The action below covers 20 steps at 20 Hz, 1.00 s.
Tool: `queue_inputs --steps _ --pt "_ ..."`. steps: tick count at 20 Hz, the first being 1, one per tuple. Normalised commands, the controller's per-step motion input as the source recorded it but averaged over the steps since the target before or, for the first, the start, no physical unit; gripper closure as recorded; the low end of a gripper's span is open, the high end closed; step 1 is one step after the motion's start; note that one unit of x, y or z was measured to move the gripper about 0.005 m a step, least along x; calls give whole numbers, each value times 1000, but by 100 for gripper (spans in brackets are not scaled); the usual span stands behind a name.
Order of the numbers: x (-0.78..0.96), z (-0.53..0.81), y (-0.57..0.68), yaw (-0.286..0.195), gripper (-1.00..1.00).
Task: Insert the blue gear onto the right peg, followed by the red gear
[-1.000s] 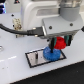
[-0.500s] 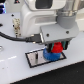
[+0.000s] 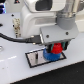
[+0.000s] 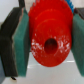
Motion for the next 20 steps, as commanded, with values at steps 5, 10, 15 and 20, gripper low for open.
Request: queue_inputs --steps 5,10,15,20 --pt "34 199 -1 0 100" --pt "91 54 -41 0 100" --pt "118 -15 -33 0 100" --pt "137 -34 -50 0 100"
